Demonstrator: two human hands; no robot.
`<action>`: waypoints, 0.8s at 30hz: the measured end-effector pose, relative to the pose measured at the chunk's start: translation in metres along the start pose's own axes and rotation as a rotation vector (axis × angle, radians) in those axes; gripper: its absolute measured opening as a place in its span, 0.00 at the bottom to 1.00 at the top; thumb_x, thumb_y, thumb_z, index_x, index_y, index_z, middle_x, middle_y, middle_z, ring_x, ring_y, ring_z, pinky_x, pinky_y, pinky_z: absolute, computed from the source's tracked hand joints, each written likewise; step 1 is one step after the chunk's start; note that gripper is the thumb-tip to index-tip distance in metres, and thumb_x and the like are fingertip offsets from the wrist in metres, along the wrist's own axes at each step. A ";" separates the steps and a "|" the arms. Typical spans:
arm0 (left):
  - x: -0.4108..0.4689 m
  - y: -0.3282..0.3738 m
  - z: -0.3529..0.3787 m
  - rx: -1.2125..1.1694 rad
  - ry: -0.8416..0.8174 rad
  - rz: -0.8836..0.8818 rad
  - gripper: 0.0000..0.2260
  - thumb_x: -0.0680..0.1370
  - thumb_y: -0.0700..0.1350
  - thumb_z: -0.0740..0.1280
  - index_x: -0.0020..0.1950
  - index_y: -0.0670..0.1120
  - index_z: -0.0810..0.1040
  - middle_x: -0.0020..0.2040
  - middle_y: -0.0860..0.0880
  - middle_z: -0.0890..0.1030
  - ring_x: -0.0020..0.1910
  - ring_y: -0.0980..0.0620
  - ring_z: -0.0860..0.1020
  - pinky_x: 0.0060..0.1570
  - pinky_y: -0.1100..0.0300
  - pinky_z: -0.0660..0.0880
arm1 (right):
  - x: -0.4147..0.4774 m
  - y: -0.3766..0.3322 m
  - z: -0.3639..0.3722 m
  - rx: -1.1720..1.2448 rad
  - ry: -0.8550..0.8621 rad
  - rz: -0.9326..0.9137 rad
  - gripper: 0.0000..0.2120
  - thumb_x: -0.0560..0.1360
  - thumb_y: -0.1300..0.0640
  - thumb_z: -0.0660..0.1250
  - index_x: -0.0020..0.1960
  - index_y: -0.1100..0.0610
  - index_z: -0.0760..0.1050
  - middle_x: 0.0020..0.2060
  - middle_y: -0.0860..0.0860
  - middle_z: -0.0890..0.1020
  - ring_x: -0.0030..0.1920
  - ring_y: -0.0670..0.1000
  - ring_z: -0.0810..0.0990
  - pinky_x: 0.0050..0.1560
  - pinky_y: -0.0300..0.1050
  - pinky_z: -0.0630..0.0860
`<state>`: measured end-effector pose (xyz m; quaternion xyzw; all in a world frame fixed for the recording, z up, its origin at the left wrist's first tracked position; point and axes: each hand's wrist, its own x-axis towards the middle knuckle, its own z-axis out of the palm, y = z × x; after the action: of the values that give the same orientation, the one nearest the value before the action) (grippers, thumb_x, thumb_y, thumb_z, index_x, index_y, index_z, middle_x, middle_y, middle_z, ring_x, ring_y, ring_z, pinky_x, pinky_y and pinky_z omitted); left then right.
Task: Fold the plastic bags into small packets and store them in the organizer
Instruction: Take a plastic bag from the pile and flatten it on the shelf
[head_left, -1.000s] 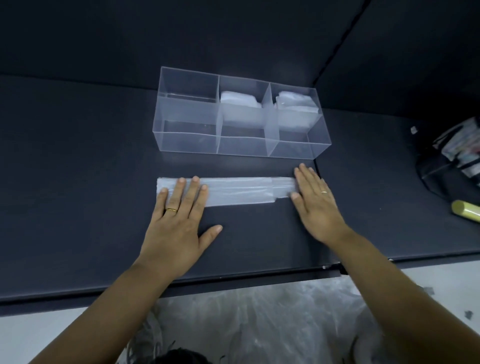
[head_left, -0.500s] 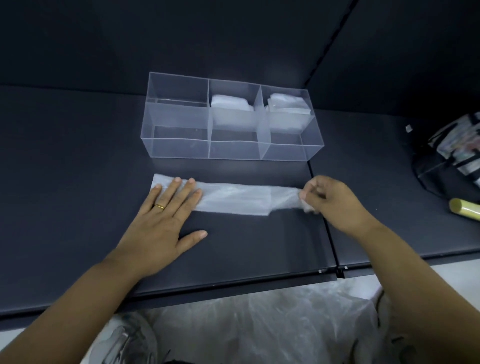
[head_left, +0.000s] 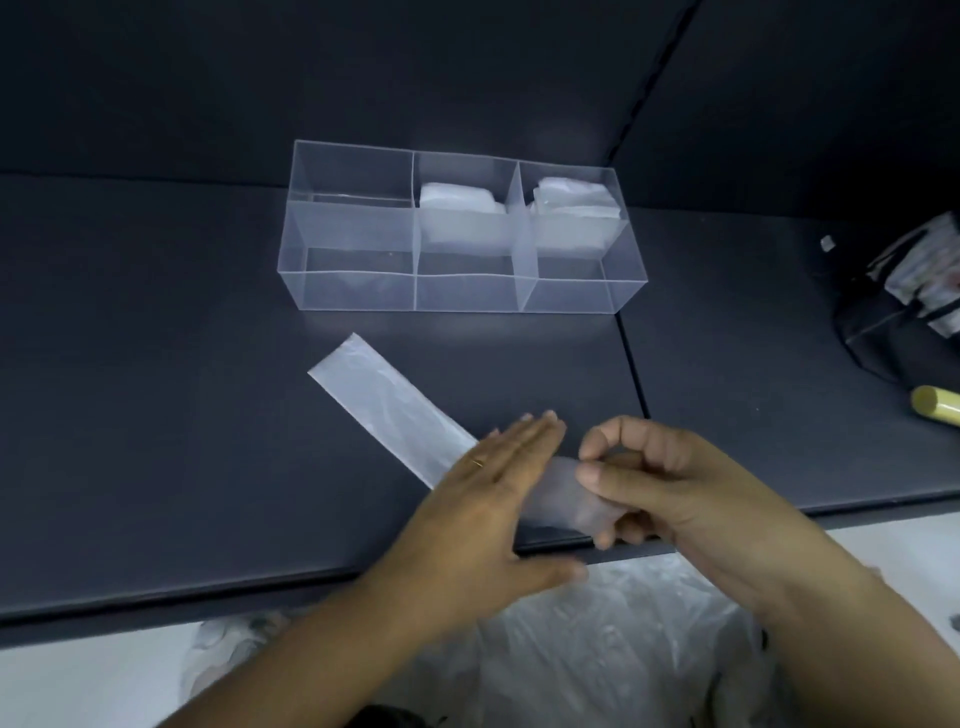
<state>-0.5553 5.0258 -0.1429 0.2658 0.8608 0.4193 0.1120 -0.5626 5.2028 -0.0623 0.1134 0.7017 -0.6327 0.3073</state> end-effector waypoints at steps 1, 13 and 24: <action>0.000 0.006 0.002 -0.139 0.064 -0.035 0.31 0.76 0.51 0.70 0.76 0.52 0.61 0.75 0.55 0.63 0.74 0.61 0.58 0.73 0.59 0.57 | 0.002 -0.005 0.005 0.000 -0.029 -0.041 0.04 0.72 0.55 0.69 0.43 0.55 0.76 0.29 0.57 0.78 0.29 0.49 0.77 0.30 0.37 0.71; 0.010 -0.024 -0.049 -1.356 0.277 -0.478 0.15 0.82 0.46 0.55 0.62 0.42 0.76 0.58 0.43 0.82 0.59 0.47 0.80 0.57 0.55 0.77 | 0.078 0.026 0.035 -0.156 -0.180 -0.169 0.15 0.74 0.57 0.71 0.60 0.54 0.74 0.45 0.49 0.83 0.37 0.41 0.75 0.33 0.36 0.68; 0.026 -0.081 -0.072 -1.168 0.529 -0.832 0.11 0.83 0.43 0.58 0.55 0.39 0.78 0.50 0.42 0.84 0.46 0.48 0.84 0.43 0.58 0.82 | 0.084 0.044 0.054 -0.335 0.170 -0.031 0.08 0.74 0.62 0.69 0.49 0.53 0.74 0.33 0.49 0.83 0.24 0.44 0.73 0.26 0.32 0.69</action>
<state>-0.6365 4.9513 -0.1602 -0.2920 0.5266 0.7794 0.1732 -0.5885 5.1394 -0.1472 0.1030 0.8225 -0.4996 0.2517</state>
